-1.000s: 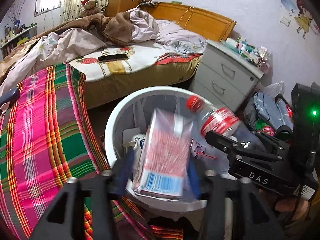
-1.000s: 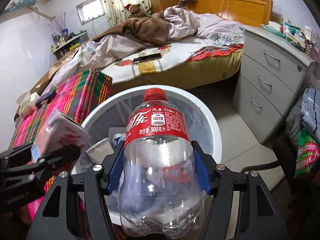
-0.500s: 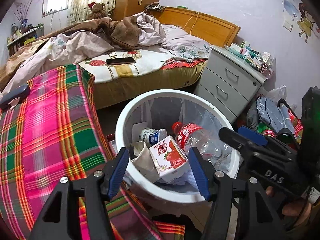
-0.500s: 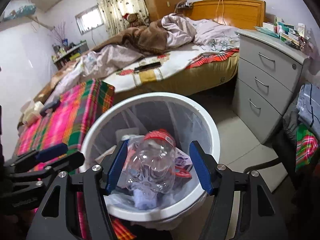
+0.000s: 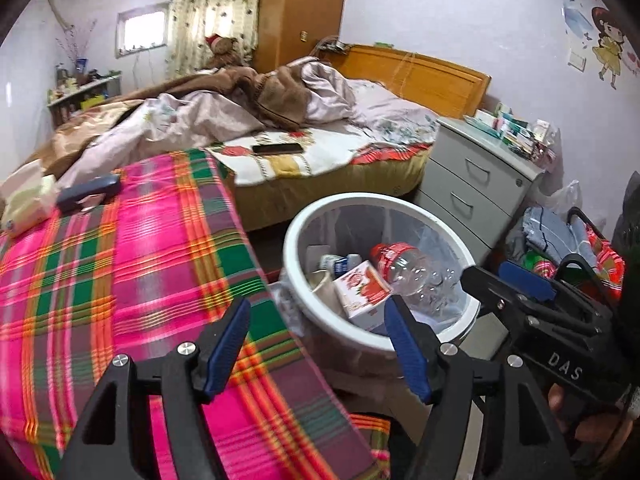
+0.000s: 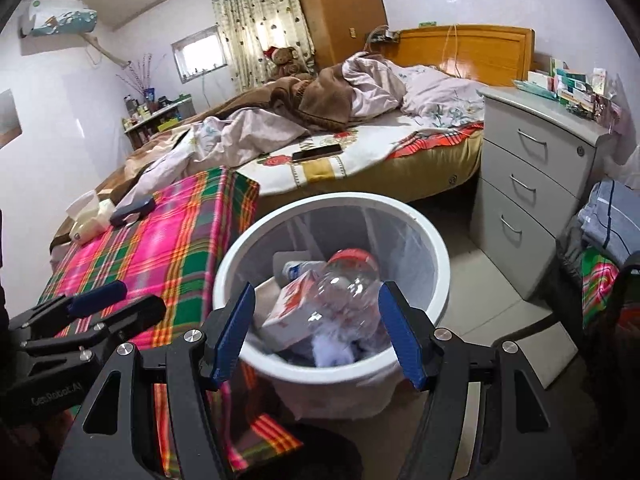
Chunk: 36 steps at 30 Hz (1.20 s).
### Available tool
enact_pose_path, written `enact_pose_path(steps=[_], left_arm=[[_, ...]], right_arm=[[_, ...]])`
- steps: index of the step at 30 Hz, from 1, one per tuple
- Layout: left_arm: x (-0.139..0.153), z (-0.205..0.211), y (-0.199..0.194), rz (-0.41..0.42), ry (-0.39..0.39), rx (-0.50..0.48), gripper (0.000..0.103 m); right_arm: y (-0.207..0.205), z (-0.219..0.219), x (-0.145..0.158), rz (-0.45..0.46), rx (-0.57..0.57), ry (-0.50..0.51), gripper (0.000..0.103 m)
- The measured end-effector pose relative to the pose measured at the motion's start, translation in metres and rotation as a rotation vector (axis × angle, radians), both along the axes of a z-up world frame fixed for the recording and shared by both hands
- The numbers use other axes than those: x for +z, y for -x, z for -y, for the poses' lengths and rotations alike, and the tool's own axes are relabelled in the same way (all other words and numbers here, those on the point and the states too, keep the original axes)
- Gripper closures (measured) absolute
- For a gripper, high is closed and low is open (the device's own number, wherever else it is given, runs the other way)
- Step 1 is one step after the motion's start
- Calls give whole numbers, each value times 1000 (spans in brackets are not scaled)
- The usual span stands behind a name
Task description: Collect trash
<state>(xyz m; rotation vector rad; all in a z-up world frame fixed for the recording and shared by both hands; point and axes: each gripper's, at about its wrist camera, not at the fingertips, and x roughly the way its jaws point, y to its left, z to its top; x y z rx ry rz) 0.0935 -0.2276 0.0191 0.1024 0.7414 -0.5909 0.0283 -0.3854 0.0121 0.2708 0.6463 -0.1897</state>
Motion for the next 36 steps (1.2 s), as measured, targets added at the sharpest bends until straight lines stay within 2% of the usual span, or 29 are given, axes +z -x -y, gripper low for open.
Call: enact_pose_path(steps=[7, 13, 18, 21, 24, 36], left_arm=[[2, -29, 27, 78, -10, 98, 32], [-2, -41, 46, 89, 5, 99, 32], [-6, -46, 61, 125, -35, 147, 32], [-8, -52, 67, 154, -30, 188, 32], [-9, -57, 71, 152, -12, 190, 32], [-12, -72, 83, 181, -18, 237, 32]], right_arm=[[18, -24, -2, 33, 25, 41, 37], [34, -38, 0, 80, 29, 67, 37], [46, -46, -2, 94, 22, 72, 37], [52, -49, -3, 118, 22, 68, 37], [54, -53, -6, 124, 29, 65, 37], [59, -67, -9, 149, 66, 59, 37]])
